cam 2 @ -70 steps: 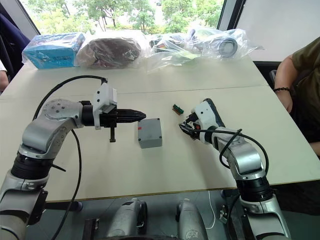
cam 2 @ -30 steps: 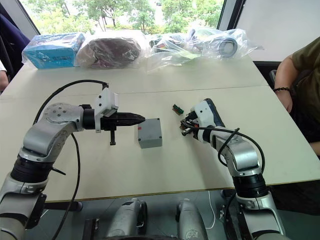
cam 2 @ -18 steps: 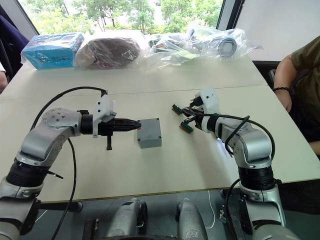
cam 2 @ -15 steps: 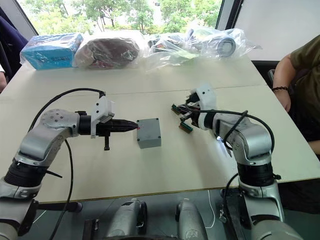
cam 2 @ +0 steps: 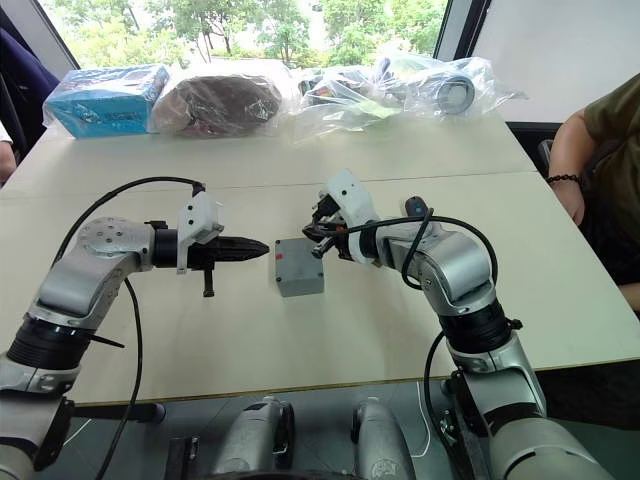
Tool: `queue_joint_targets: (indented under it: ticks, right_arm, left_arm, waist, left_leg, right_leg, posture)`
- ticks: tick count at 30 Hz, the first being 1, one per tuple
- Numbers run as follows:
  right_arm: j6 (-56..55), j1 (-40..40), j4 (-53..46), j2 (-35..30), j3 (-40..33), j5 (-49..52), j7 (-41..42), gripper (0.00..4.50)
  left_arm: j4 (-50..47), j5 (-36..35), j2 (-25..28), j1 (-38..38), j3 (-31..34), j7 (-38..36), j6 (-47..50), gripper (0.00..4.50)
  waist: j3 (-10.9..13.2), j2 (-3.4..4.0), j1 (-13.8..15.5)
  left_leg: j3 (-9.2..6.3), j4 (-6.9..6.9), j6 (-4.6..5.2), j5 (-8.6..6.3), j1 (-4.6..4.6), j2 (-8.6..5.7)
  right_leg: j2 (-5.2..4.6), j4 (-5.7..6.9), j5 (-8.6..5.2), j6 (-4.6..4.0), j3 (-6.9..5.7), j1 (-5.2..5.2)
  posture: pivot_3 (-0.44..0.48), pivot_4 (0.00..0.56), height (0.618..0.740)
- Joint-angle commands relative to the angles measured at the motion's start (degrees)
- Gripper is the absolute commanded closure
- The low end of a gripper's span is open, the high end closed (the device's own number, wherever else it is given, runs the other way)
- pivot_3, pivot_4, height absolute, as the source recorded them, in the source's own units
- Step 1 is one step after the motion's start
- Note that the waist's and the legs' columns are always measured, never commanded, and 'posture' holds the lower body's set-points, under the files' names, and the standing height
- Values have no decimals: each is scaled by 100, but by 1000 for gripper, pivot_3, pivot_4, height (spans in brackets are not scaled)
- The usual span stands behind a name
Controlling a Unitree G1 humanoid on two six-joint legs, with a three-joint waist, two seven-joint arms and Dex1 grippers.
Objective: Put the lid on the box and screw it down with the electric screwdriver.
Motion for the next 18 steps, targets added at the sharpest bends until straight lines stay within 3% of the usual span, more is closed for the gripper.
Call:
queue_joint_targets:
  ticks: [1, 18]
  right_arm:
    - [-161, -64, -37, -14, -36, -50, 34, 4394]
    - [-130, 6, -30, -156, -86, -59, 91, 4394]
  left_arm:
    - [-230, -4, 29, -36, 88, 6, -56, 4500]
    - [-226, 4, 6, -59, 45, -20, -63, 4500]
  waist:
    - [0, 0, 1]
    - [0, 0, 4]
  left_leg:
    - [0, 0, 0, 0, 0, 0]
    - [0, 0, 0, 0, 0, 0]
  right_leg:
    - [0, 0, 0, 0, 0, 0]
    - [0, 0, 0, 0, 0, 0]
  posture:
    - [0, 150, 740]
    - [0, 150, 740]
